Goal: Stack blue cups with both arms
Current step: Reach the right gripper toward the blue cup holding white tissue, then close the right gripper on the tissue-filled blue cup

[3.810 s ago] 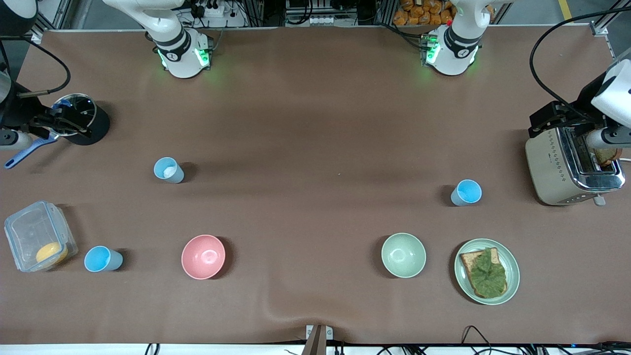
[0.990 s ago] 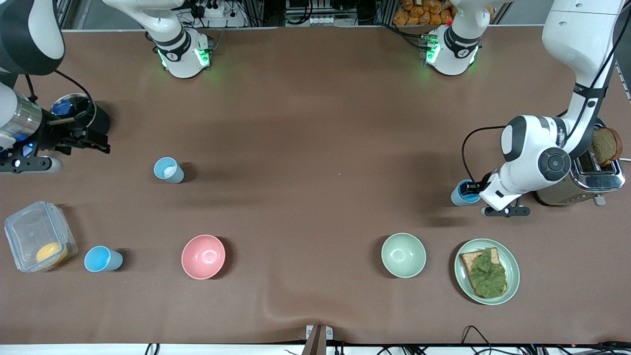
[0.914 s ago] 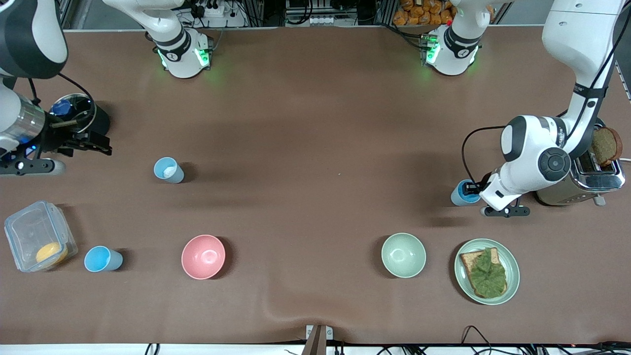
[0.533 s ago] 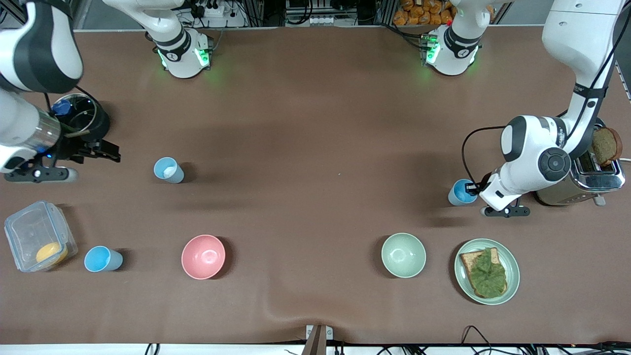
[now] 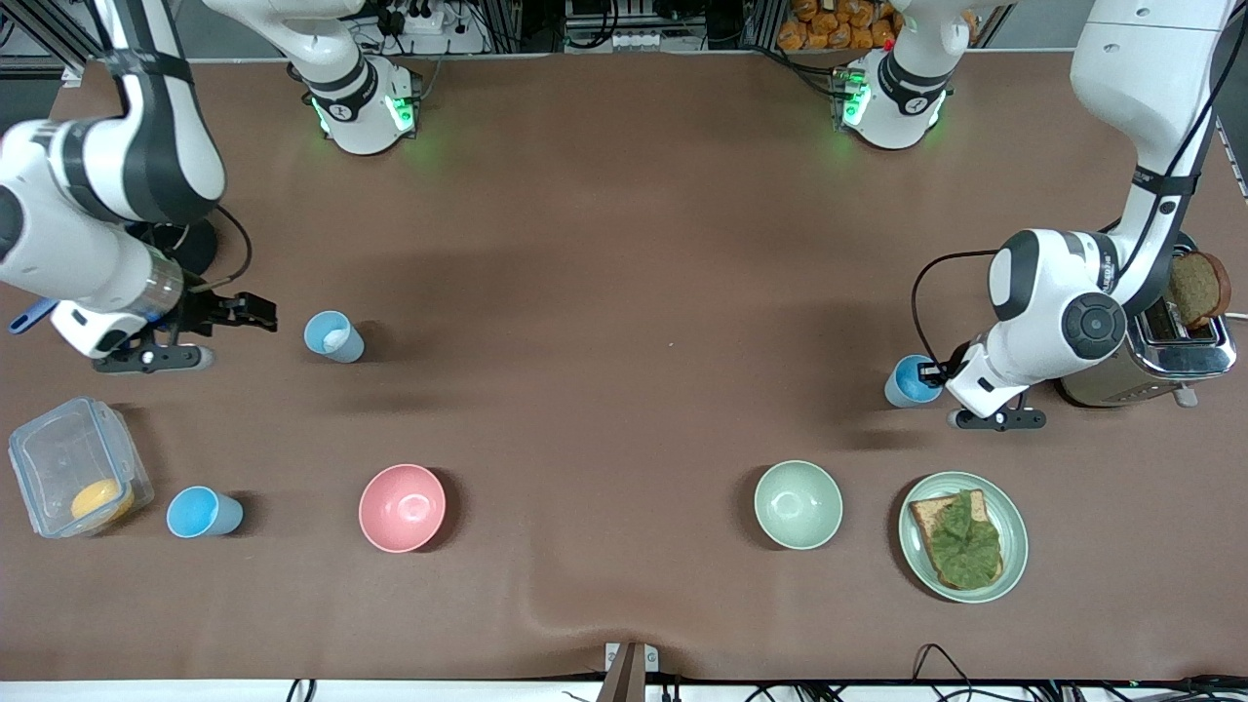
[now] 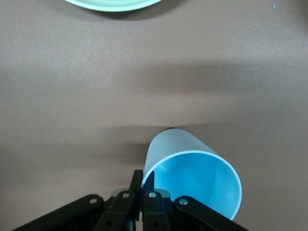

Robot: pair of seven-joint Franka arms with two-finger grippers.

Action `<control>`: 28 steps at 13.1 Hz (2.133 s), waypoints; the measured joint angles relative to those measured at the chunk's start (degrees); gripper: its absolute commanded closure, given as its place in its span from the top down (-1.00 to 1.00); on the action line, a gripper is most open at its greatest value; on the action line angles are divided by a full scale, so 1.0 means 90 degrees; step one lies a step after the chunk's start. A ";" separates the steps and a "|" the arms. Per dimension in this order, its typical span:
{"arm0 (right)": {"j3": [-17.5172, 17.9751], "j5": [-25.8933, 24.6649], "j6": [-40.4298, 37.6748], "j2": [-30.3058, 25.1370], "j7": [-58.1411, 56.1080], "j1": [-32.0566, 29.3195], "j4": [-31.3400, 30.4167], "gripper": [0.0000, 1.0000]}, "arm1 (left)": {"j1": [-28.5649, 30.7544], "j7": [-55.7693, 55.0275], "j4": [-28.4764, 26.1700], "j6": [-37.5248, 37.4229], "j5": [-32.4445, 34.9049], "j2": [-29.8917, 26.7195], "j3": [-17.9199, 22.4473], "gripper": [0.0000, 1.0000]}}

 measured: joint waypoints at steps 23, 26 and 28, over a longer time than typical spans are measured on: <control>-0.0011 0.0000 0.1966 0.1073 -0.0392 -0.0249 -0.1138 0.44 | -0.0041 -0.0141 0.0304 -0.0231 0.0000 0.0001 -0.0052 -1.00; -0.0008 0.0022 0.2044 0.1177 -0.0392 -0.0249 -0.1140 -0.15 | -0.0051 -0.0141 0.0345 -0.0271 0.0000 0.0001 -0.0058 -1.00; -0.0001 0.0097 0.2046 0.1211 -0.0391 -0.0248 -0.1140 -0.73 | -0.0062 -0.0146 0.0385 -0.0344 0.0000 0.0001 -0.0062 -1.00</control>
